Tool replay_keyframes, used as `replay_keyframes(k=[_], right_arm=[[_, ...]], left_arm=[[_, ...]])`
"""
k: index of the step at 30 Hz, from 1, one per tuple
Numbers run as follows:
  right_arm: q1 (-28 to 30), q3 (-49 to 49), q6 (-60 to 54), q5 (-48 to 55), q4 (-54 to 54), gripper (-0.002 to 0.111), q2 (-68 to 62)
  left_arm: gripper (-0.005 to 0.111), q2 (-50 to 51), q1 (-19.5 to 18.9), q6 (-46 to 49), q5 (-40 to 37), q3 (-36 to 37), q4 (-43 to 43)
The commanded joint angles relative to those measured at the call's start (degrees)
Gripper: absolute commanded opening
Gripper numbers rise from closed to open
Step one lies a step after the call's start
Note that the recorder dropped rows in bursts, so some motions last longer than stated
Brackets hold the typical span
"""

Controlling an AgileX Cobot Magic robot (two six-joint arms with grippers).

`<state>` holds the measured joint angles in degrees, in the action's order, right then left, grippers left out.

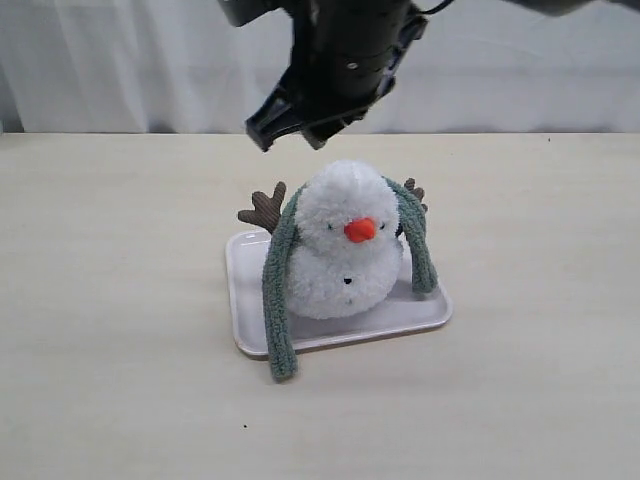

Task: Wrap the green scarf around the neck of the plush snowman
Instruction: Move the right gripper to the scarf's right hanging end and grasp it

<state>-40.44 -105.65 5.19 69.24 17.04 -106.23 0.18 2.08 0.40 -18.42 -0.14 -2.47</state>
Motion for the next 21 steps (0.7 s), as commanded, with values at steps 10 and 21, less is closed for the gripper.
replay_keyframes(k=[10,21], right_arm=[[15.5,39.9,-0.3,-24.8,-8.6,0.047,17.6],[19.9,53.8,-19.5,-54.1,-25.0,0.047,14.6]], left_arm=[[0.0,-0.2,-0.1,-0.1,0.7,0.1,0.0],[0.0,-0.2,-0.1,-0.1,0.7,0.1,0.0]])
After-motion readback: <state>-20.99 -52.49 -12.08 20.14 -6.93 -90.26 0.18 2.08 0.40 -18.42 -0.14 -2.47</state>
